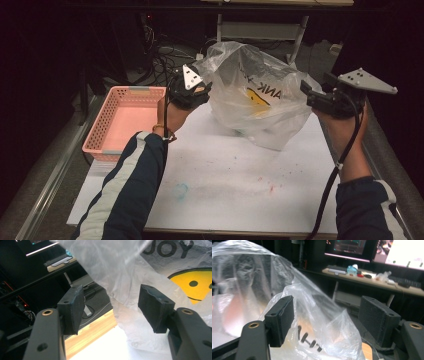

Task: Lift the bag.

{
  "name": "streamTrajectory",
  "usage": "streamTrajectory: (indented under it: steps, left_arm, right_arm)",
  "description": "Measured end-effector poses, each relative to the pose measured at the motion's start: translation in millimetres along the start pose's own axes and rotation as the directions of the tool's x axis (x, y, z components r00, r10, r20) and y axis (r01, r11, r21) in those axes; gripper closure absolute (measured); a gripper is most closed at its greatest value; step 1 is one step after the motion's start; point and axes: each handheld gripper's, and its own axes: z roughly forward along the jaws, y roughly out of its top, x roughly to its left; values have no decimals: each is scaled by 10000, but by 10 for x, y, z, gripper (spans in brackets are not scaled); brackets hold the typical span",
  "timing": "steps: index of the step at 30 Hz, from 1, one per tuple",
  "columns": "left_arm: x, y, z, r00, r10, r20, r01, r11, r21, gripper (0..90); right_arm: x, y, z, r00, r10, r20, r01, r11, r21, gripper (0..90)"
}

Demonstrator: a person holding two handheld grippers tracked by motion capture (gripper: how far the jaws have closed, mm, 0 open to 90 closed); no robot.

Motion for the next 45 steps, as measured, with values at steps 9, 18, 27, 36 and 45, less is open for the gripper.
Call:
streamTrajectory:
  steps: [9,18,27,36,45]
  left_arm:
    - [-51,-91,-74,9995,326,53,-325,9995,-62,429]
    - [-95,-135,-80,9981,562,238,-560,9984,-77,500]
    - [-80,-223,-281,9970,674,375,-665,9975,-251,285]
    - [-81,-373,-601,9932,989,606,-961,9942,-483,237]
    - [-77,-565,-880,9902,1190,727,-1157,9921,-475,215]
  right_arm:
    - [448,-245,-213,9903,-1187,-727,1201,9926,152,278]
    - [476,-409,-241,9899,-835,-1142,880,9955,346,246]
    - [509,-310,-500,9838,-763,-1619,751,9971,-135,176]
    - [553,-365,-665,9820,-958,-1626,936,9954,-212,157]
    - [540,-465,-856,9809,-1126,-1585,1102,9936,-243,154]
